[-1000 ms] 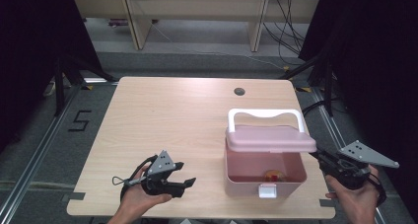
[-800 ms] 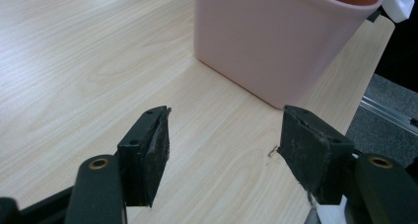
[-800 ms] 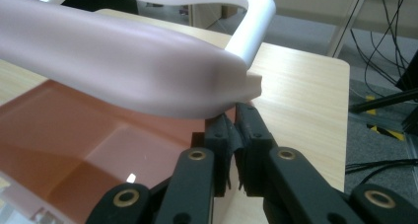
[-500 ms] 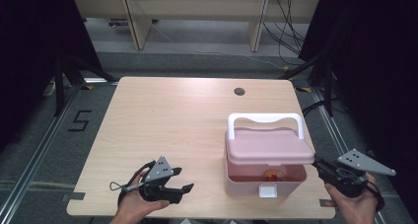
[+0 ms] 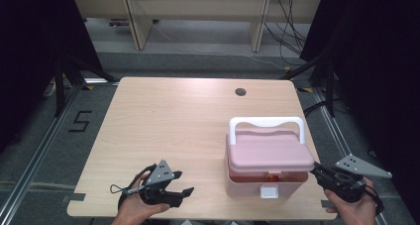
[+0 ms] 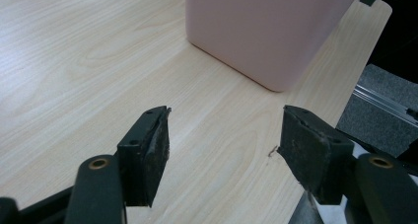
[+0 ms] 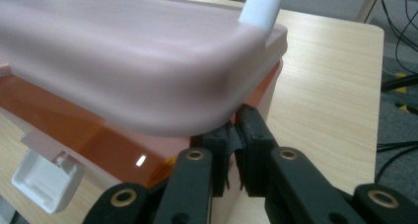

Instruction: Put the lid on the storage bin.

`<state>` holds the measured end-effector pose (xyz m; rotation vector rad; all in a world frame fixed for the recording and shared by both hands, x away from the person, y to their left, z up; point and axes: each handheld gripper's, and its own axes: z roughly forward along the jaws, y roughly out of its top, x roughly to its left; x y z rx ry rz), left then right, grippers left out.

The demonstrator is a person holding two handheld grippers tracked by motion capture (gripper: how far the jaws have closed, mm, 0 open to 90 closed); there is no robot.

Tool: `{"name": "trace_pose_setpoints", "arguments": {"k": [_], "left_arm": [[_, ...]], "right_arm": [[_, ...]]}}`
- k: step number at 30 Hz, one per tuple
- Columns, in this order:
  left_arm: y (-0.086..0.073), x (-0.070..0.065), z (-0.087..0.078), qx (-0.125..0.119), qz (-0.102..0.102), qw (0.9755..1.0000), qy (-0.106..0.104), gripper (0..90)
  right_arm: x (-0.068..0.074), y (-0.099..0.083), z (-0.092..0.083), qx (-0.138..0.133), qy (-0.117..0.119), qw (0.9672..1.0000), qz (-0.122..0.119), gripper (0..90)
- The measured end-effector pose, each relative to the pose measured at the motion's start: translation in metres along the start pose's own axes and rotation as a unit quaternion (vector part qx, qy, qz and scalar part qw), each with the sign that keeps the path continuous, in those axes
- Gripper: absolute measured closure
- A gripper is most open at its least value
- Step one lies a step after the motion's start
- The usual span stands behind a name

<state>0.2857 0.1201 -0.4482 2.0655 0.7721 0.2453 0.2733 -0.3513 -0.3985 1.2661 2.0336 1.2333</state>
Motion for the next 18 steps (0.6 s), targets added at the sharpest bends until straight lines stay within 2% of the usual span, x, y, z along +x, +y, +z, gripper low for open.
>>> {"name": "trace_pose_setpoints", "arguments": {"k": [2, 3, 4, 6, 7, 8, 9, 10, 11, 12, 14, 15, 16, 17, 18], "left_arm": [[0.000, -0.001, 0.001, -0.003, -0.003, 1.0000, 0.000, 35.1], [0.000, 0.001, 0.000, 0.005, 0.006, 1.0000, 0.003, 35.1], [-0.001, -0.001, 0.001, -0.001, -0.002, 1.0000, 0.000, 35.1], [-0.001, -0.001, 0.001, -0.001, -0.003, 1.0000, 0.000, 35.1], [-0.001, -0.001, 0.001, -0.001, -0.003, 1.0000, 0.001, 35.1], [-0.001, -0.001, 0.001, 0.000, -0.003, 1.0000, -0.001, 35.1], [-0.001, -0.001, 0.001, -0.001, -0.003, 1.0000, -0.001, 35.1], [-0.001, -0.001, 0.001, 0.000, -0.003, 1.0000, -0.001, 35.1], [-0.002, 0.000, 0.000, 0.009, 0.006, 0.9999, 0.000, 35.1], [-0.002, 0.000, 0.001, 0.006, 0.002, 1.0000, -0.001, 35.1], [-0.003, 0.000, 0.002, -0.001, -0.002, 1.0000, -0.002, 35.1], [-0.003, 0.001, 0.001, 0.010, 0.005, 0.9999, 0.000, 35.1], [-0.003, 0.001, 0.001, 0.010, 0.004, 0.9999, 0.001, 35.1], [-0.004, 0.001, 0.002, 0.008, 0.001, 1.0000, 0.000, 35.1], [-0.004, 0.001, 0.002, 0.008, -0.002, 1.0000, 0.002, 35.1]], "right_arm": [[-0.003, -0.001, -0.001, 0.002, -0.003, 0.9999, -0.010, 83.9], [-0.001, -0.003, -0.001, 0.010, 0.000, 1.0000, 0.001, 83.8], [-0.003, -0.003, -0.001, 0.007, -0.003, 0.9999, -0.007, 83.8], [-0.004, -0.005, -0.001, 0.008, -0.002, 0.9999, -0.007, 83.7], [-0.004, -0.006, -0.001, 0.009, -0.003, 1.0000, -0.001, 83.7], [-0.006, -0.006, -0.002, 0.009, -0.003, 0.9999, -0.005, 83.5], [-0.004, -0.007, -0.002, 0.012, -0.005, 0.9999, 0.007, 83.5], [-0.006, -0.008, -0.002, 0.011, -0.007, 0.9999, -0.001, 83.5], [-0.006, -0.009, -0.003, 0.011, -0.003, 0.9999, 0.007, 83.3], [-0.009, -0.010, -0.003, 0.007, -0.010, 0.9999, -0.006, 83.3], [-0.010, -0.011, -0.003, 0.011, -0.012, 0.9999, 0.002, 82.8], [-0.010, -0.012, -0.004, 0.015, -0.014, 0.9997, 0.008, 82.1], [-0.013, -0.014, -0.002, 0.007, -0.018, 0.9998, 0.003, 81.4], [-0.013, -0.014, -0.003, 0.005, -0.012, 0.9997, 0.020, 81.4], [-0.014, -0.015, -0.003, 0.008, -0.014, 0.9996, 0.025, 81.1]]}}
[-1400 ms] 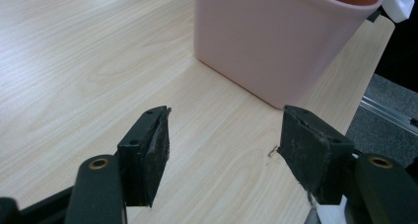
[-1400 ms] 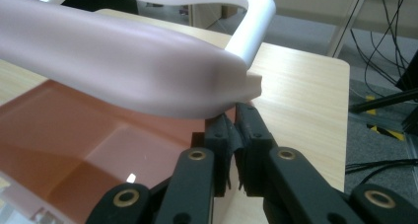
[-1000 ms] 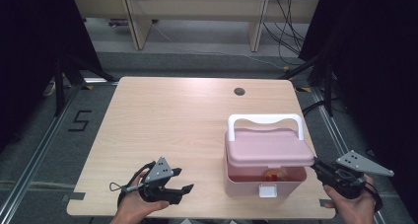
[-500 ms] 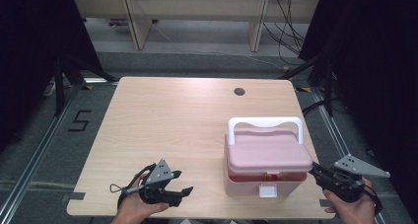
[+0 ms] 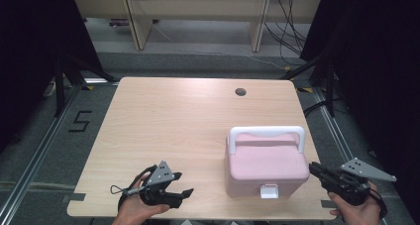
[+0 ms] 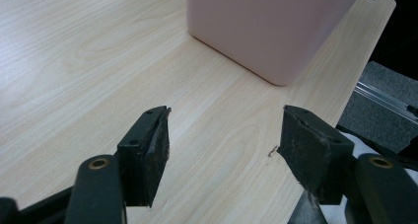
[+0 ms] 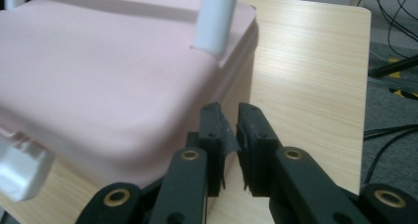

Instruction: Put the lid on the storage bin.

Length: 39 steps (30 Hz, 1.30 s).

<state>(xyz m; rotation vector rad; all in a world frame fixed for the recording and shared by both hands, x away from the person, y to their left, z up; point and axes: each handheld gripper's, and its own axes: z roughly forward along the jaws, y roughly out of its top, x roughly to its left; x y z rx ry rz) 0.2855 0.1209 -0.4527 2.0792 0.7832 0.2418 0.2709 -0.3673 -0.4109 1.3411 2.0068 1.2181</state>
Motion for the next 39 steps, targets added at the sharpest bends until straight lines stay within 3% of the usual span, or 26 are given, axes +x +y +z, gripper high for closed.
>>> {"name": "trace_pose_setpoints", "arguments": {"k": [4, 5, 7, 8, 9, 11, 12, 14, 16, 17, 18, 19, 20, 21, 22, 24, 25, 28, 29, 30, 32, 34, 35, 37, 38, 39], "left_arm": [[-0.001, 0.002, 0.000, 0.004, 0.003, 1.0000, 0.000, 35.1], [-0.001, 0.002, 0.000, 0.004, 0.002, 1.0000, 0.001, 35.1], [-0.002, 0.002, -0.001, 0.004, 0.002, 1.0000, 0.000, 35.1], [-0.002, 0.002, -0.001, 0.005, 0.003, 1.0000, 0.001, 35.1], [-0.003, 0.001, 0.000, 0.000, -0.002, 1.0000, 0.000, 35.0], [-0.004, 0.002, -0.001, 0.004, 0.002, 1.0000, -0.001, 34.9], [-0.005, 0.001, -0.001, 0.003, 0.000, 1.0000, -0.001, 34.8], [-0.007, 0.002, -0.001, 0.010, 0.006, 0.9999, 0.004, 34.1], [-0.009, 0.002, 0.000, 0.003, 0.002, 1.0000, 0.003, 32.8], [-0.010, 0.003, -0.001, 0.008, 0.009, 0.9999, 0.005, 31.9], [-0.011, 0.004, -0.002, 0.011, 0.014, 0.9998, 0.010, 31.5], [-0.012, 0.004, -0.002, 0.006, 0.010, 0.9999, 0.008, 31.2], [-0.013, 0.004, -0.002, 0.002, 0.005, 0.9999, 0.009, 30.8], [-0.014, 0.005, -0.003, 0.005, 0.009, 0.9999, 0.011, 30.3], [-0.015, 0.005, -0.004, 0.005, 0.007, 0.9999, 0.012, 29.8], [-0.018, 0.005, -0.004, 0.001, 0.007, 0.9999, 0.015, 28.8], [-0.019, 0.005, -0.005, 0.001, 0.006, 0.9999, 0.011, 28.2], [-0.023, 0.004, -0.006, -0.008, -0.003, 0.9999, 0.010, 27.1], [-0.024, 0.006, -0.008, 0.000, 0.010, 0.9999, 0.014, 26.7], [-0.025, 0.006, -0.009, -0.003, 0.008, 0.9999, 0.011, 26.1], [-0.028, 0.004, -0.008, -0.014, -0.004, 0.9999, 0.007, 25.3], [-0.030, 0.006, -0.009, -0.013, 0.000, 0.9999, 0.007, 24.7], [-0.032, 0.007, -0.010, -0.009, 0.002, 0.9999, 0.012, 24.1], [-0.034, 0.006, -0.010, -0.019, -0.009, 0.9997, 0.012, 23.0], [-0.035, 0.006, -0.010, -0.017, -0.010, 0.9997, 0.011, 22.0], [-0.036, 0.006, -0.011, -0.013, -0.007, 0.9998, 0.009, 20.9]], "right_arm": [[-0.005, -0.001, 0.004, -0.006, -0.008, 0.9999, -0.013, 77.9], [-0.005, -0.001, 0.005, -0.005, -0.009, 0.9999, -0.001, 76.6], [-0.008, -0.002, 0.005, -0.002, -0.016, 0.9999, -0.006, 74.1], [-0.008, -0.003, 0.004, 0.003, -0.020, 0.9998, 0.010, 72.4], [-0.011, -0.003, 0.005, -0.002, -0.024, 0.9997, -0.002, 70.8], [-0.013, -0.005, 0.007, -0.001, -0.028, 0.9996, 0.004, 65.7], [-0.012, -0.007, 0.007, 0.001, -0.030, 0.9993, 0.021, 63.1], [-0.015, -0.008, 0.008, 0.004, -0.041, 0.9991, -0.003, 59.1], [-0.013, -0.010, 0.010, 0.012, -0.047, 0.9986, 0.021, 52.3], [-0.015, -0.011, 0.011, 0.013, -0.046, 0.9988, 0.011, 50.4], [-0.013, -0.012, 0.011, 0.018, -0.053, 0.9981, 0.024, 47.7], [-0.015, -0.013, 0.011, 0.012, -0.053, 0.9984, 0.013, 44.3], [-0.013, -0.014, 0.011, 0.020, -0.059, 0.9976, 0.031, 41.5], [-0.015, -0.015, 0.011, 0.014, -0.059, 0.9980, 0.020, 39.3], [-0.014, -0.017, 0.012, 0.020, -0.060, 0.9975, 0.031, 37.5], [-0.014, -0.019, 0.012, 0.024, -0.049, 0.9980, 0.032, 35.0], [-0.015, -0.020, 0.012, 0.021, -0.058, 0.9978, 0.023, 33.9], [-0.012, -0.025, 0.012, 0.032, -0.056, 0.9970, 0.042, 31.1], [-0.013, -0.027, 0.012, 0.028, -0.054, 0.9977, 0.031, 30.8], [-0.010, -0.028, 0.011, 0.030, -0.053, 0.9973, 0.041, 30.1], [-0.010, -0.032, 0.011, 0.026, -0.056, 0.9976, 0.031, 28.5], [-0.007, -0.036, 0.010, 0.029, -0.055, 0.9972, 0.042, 28.4], [-0.007, -0.038, 0.009, 0.028, -0.060, 0.9974, 0.028, 27.7], [-0.004, -0.042, 0.008, 0.031, -0.058, 0.9971, 0.037, 26.2], [-0.006, -0.045, 0.009, 0.035, -0.066, 0.9969, 0.026, 25.4], [-0.003, -0.047, 0.008, 0.040, -0.063, 0.9963, 0.043, 25.2]]}}
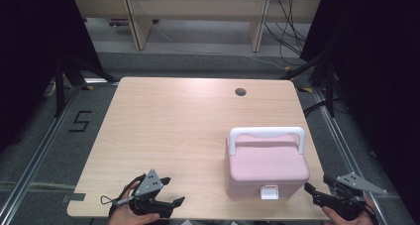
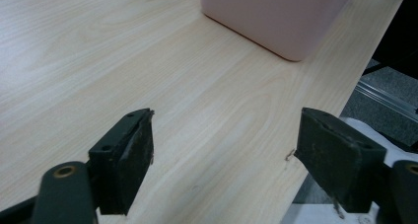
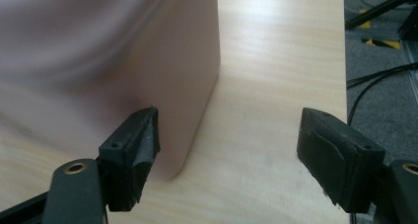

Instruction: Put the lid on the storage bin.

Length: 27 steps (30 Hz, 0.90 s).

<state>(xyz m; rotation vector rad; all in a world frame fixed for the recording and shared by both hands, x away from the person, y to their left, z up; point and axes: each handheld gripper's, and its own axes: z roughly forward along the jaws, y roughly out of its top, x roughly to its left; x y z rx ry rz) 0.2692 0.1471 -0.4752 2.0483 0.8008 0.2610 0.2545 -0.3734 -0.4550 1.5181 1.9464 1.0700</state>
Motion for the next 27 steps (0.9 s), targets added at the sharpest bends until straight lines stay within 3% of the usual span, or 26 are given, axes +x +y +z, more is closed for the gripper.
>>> {"name": "trace_pose_setpoints", "arguments": {"k": [1, 3, 5, 7, 8, 9, 11, 12, 14, 15, 16, 17, 18, 19, 20, 22, 23, 24, 25, 27], "left_arm": [[-0.001, 0.000, 0.000, -0.003, 0.001, 1.0000, -0.002, 20.0], [-0.002, -0.001, -0.002, 0.000, 0.003, 1.0000, 0.001, 18.5], [-0.004, -0.003, -0.002, -0.002, 0.001, 1.0000, -0.003, 17.3], [-0.005, -0.002, -0.005, 0.011, 0.011, 0.9999, 0.000, 16.0], [-0.006, -0.004, -0.004, 0.000, 0.006, 1.0000, -0.002, 16.0], [-0.006, -0.005, -0.003, -0.004, 0.001, 1.0000, -0.002, 16.0], [-0.007, -0.005, -0.006, 0.006, 0.014, 0.9999, -0.004, 16.0], [-0.008, -0.005, -0.005, 0.000, 0.010, 0.9999, -0.002, 16.0], [-0.009, -0.008, -0.006, -0.002, 0.004, 1.0000, -0.001, 16.0], [-0.009, -0.006, -0.008, 0.007, 0.017, 0.9998, 0.001, 16.0], [-0.009, -0.008, -0.007, 0.001, 0.005, 1.0000, -0.002, 16.0], [-0.010, -0.007, -0.009, 0.006, 0.021, 0.9998, 0.004, 16.0], [-0.010, -0.010, -0.008, -0.001, 0.010, 0.9999, 0.005, 16.0], [-0.010, -0.010, -0.009, 0.001, 0.012, 0.9999, 0.007, 16.0], [-0.010, -0.008, -0.010, 0.007, 0.025, 0.9996, 0.011, 16.0], [-0.011, -0.011, -0.009, -0.002, 0.015, 0.9999, 0.007, 16.0], [-0.011, -0.011, -0.009, -0.002, 0.014, 0.9999, 0.007, 16.0], [-0.011, -0.010, -0.010, 0.007, 0.025, 0.9996, 0.014, 16.0], [-0.012, -0.011, -0.009, 0.002, 0.021, 0.9997, 0.015, 16.0], [-0.013, -0.013, -0.009, 0.001, 0.016, 0.9998, 0.010, 16.0]], "right_arm": [[0.001, -0.002, -0.001, 0.005, 0.005, 0.9999, 0.010, 25.2], [-0.002, -0.005, -0.001, 0.001, -0.003, 0.9999, -0.011, 25.2], [0.000, -0.008, -0.002, 0.005, -0.003, 1.0000, -0.007, 25.0], [0.002, -0.010, -0.005, 0.007, -0.007, 0.9999, 0.004, 25.0], [-0.001, -0.011, -0.005, 0.000, -0.008, 0.9998, -0.018, 25.0], [0.002, -0.012, -0.006, 0.005, -0.007, 0.9999, -0.004, 25.0], [0.001, -0.014, -0.007, 0.005, -0.007, 0.9999, -0.011, 25.0], [0.001, -0.015, -0.008, 0.004, -0.009, 0.9998, -0.017, 25.0], [0.001, -0.018, -0.009, 0.008, -0.007, 0.9999, -0.008, 24.9], [0.002, -0.019, -0.011, 0.008, -0.007, 0.9999, -0.004, 24.8], [0.000, -0.020, -0.011, 0.003, -0.007, 0.9998, -0.017, 24.8], [0.001, -0.021, -0.012, 0.004, -0.004, 1.0000, -0.007, 24.8], [0.000, -0.022, -0.013, 0.004, -0.009, 0.9999, -0.014, 24.7], [0.000, -0.023, -0.014, 0.004, -0.009, 0.9998, -0.018, 24.7], [0.003, -0.025, -0.015, 0.012, -0.005, 0.9999, -0.001, 24.6], [0.002, -0.026, -0.015, 0.007, -0.007, 0.9997, -0.022, 24.4], [0.003, -0.027, -0.015, 0.012, -0.004, 0.9998, -0.014, 24.1], [0.003, -0.028, -0.015, 0.012, -0.008, 0.9995, -0.029, 23.3], [0.007, -0.029, -0.016, 0.021, -0.005, 0.9998, -0.006, 22.5], [0.007, -0.030, -0.017, 0.022, -0.004, 0.9996, -0.018, 22.3]]}}
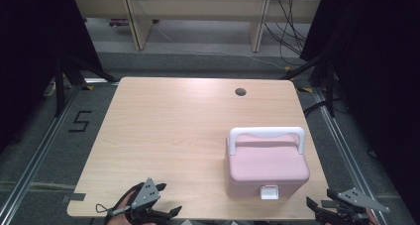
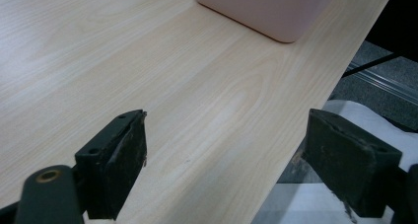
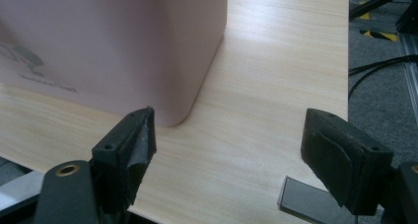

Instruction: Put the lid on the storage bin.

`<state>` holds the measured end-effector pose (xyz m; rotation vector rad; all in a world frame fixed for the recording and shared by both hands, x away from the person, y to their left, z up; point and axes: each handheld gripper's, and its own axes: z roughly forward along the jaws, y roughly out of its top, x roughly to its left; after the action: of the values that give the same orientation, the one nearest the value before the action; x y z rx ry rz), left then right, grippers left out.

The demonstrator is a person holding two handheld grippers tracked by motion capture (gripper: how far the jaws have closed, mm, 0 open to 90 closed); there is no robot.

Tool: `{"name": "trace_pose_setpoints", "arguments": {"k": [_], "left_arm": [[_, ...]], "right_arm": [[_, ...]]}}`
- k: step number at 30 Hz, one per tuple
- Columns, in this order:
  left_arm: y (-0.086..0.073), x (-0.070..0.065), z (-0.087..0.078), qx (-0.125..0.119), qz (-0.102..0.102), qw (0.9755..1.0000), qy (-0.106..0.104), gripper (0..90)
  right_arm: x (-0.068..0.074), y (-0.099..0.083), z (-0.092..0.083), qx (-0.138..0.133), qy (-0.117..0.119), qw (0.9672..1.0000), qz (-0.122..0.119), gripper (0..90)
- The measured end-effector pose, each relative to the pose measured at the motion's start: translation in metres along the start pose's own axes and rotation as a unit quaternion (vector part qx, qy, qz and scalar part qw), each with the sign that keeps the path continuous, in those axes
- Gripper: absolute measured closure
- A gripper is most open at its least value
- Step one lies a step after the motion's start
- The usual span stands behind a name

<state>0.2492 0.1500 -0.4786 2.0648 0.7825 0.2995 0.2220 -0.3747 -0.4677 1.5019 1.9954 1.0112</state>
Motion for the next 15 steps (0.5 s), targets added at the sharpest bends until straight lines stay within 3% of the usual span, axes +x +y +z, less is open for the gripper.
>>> {"name": "trace_pose_setpoints", "arguments": {"k": [1, 5, 7, 8, 9, 10, 12, 14, 15], "left_arm": [[-0.0006, 0.0006, -0.0002, 0.003, 0.010, 0.9999, 0.001, 16.0], [-0.0010, -0.0015, 0.0001, 0.005, 0.009, 0.9999, 0.001, 16.0], [-0.0018, -0.0023, 0.0007, 0.002, 0.008, 1.0000, 0.002, 16.0], [-0.0019, -0.0013, 0.0000, 0.010, 0.015, 0.9998, 0.003, 16.0], [-0.0023, -0.0023, 0.0012, 0.004, 0.008, 1.0000, -0.003, 16.0], [-0.0024, 0.0000, 0.0004, 0.015, 0.023, 0.9996, 0.000, 16.0], [-0.0030, -0.0005, 0.0012, 0.016, 0.023, 0.9996, 0.001, 16.0], [-0.0037, -0.0029, 0.0031, 0.009, 0.012, 0.9999, -0.003, 16.0], [-0.0038, -0.0027, 0.0031, 0.012, 0.017, 0.9998, 0.000, 16.0]], "right_arm": [[-0.0018, 0.0002, -0.0005, -0.006, -0.003, 0.9998, -0.018, 21.8], [-0.0022, -0.0016, -0.0018, -0.008, -0.010, 0.9995, -0.029, 19.6], [-0.0025, -0.0030, -0.0016, -0.004, -0.009, 0.9994, -0.032, 19.3], [-0.0019, -0.0039, -0.0008, 0.001, -0.005, 0.9996, -0.027, 19.1], [0.0005, -0.0049, -0.0009, 0.011, -0.008, 0.9998, -0.010, 18.8], [-0.0002, -0.0057, 0.0000, 0.009, -0.007, 0.9998, -0.015, 18.7], [-0.0029, -0.0067, 0.0023, 0.010, -0.006, 0.9993, -0.035, 18.8], [-0.0033, -0.0074, 0.0028, 0.014, -0.011, 0.9990, -0.041, 18.8], [-0.0029, -0.0077, 0.0028, 0.017, -0.009, 0.9991, -0.039, 18.8]]}}
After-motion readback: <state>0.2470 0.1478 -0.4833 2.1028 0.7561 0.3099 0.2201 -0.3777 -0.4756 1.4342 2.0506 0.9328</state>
